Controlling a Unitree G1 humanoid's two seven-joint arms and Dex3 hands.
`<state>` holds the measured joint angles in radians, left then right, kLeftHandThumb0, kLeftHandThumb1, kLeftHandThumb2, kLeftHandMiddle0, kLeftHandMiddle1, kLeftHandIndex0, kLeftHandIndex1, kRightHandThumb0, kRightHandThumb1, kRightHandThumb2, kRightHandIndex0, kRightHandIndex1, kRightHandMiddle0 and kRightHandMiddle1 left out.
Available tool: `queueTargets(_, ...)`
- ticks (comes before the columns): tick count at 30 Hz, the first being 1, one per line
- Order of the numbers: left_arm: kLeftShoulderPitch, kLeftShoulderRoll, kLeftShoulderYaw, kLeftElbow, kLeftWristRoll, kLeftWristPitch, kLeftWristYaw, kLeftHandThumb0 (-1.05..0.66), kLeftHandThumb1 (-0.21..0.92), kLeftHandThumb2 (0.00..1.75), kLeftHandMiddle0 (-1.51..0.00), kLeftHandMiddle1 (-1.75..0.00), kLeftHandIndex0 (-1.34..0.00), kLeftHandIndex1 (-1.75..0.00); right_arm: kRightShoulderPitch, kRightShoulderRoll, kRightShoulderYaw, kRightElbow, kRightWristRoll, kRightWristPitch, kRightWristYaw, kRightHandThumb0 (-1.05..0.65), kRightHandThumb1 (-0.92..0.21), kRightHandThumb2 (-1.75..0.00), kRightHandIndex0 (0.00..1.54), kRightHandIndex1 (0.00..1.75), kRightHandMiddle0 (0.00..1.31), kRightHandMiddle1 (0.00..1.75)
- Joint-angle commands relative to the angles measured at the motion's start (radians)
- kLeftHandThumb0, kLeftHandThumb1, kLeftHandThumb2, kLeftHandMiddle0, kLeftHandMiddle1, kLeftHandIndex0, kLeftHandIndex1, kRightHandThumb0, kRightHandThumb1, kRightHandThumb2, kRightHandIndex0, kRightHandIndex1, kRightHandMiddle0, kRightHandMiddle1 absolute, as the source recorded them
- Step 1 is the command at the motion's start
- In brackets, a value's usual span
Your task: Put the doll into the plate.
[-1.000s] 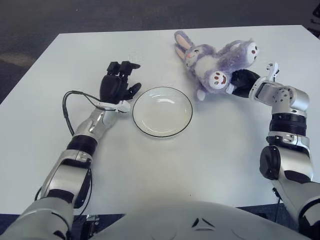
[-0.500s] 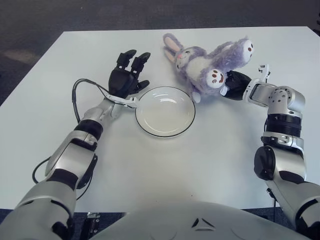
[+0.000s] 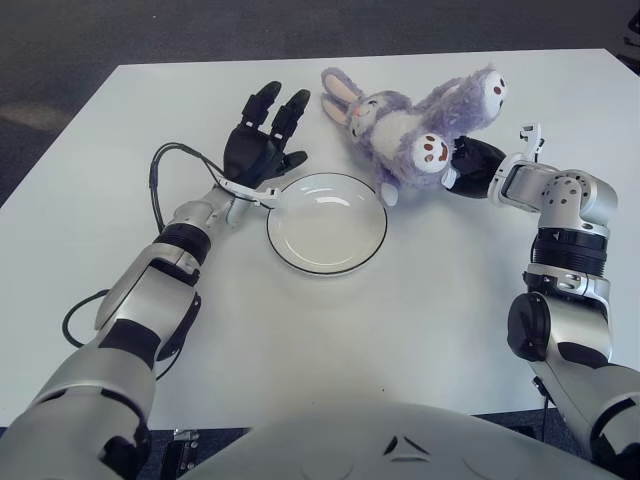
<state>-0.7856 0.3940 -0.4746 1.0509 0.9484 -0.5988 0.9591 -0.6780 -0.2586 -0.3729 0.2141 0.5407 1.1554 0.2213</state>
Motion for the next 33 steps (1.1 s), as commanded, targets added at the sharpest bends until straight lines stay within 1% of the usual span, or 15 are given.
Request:
queueTargets(1,-0.011,0.009,0.007,0.001,-0.04,-0.012,-0.024,-0.78,0.92,0.59,-0.09,-0.35,0.0,-0.31,0.006,0.002,-0.004,-0.013,0.019,0.005,0.009,0.0,-0.51,-1.09,0.36,1.75,0.34,1.75)
queueTargets(9,-0.021,0.011,0.009,0.005,-0.085,-0.02,-0.048,-0.73,0.92,0.63,-0.11,-0.38,0.0,-0.36,0.017,-0.006,0.015,-0.007,0.013,-0.027,0.038,0.0,-0.45,-1.16,0.4,1.75,0.38,1.75)
queueTargets(18,-0.064,0.004,-0.008,0.031,-0.08,-0.003,-0.037,-0.7,0.92,0.59,-0.11,-0.41,0.0,-0.38,0.015,-0.006,0.012,0.006,0.016,-0.033,0.056,0.0,-0.48,-1.13,0.38,1.75,0.36,1.75)
queueTargets(20,-0.078,0.001,-0.017,0.036,-0.068,0.006,-0.024,-0.7,0.92,0.55,-0.1,-0.42,0.0,-0.37,0.01,-0.004,0.009,0.009,0.018,-0.031,0.056,0.0,-0.49,-1.13,0.38,1.75,0.36,1.75)
queueTargets(26,-0.103,-0.006,-0.033,0.045,-0.06,0.021,-0.011,-0.71,0.86,0.46,-0.07,-0.42,0.0,-0.31,0.004,0.001,0.005,0.007,0.024,-0.027,0.055,0.0,-0.52,-1.09,0.36,1.75,0.34,1.75)
queueTargets(28,-0.115,-0.01,-0.038,0.052,-0.06,0.026,-0.007,-0.7,0.81,0.44,-0.06,-0.42,0.0,-0.28,0.003,0.003,0.009,0.009,0.025,-0.039,0.065,0.0,-0.5,-1.1,0.37,1.75,0.35,1.75)
queueTargets(29,-0.122,-0.012,-0.041,0.056,-0.06,0.029,-0.006,-0.71,0.78,0.45,-0.05,-0.41,0.0,-0.27,0.002,0.003,0.011,0.01,0.025,-0.046,0.071,0.0,-0.47,-1.15,0.39,1.75,0.37,1.75)
queueTargets(33,-0.146,-0.017,-0.055,0.074,-0.054,0.044,0.005,-0.72,0.72,0.46,-0.04,-0.4,0.0,-0.24,-0.004,0.007,0.024,0.014,0.015,-0.08,0.081,0.0,-0.4,-1.23,0.44,1.75,0.42,1.75)
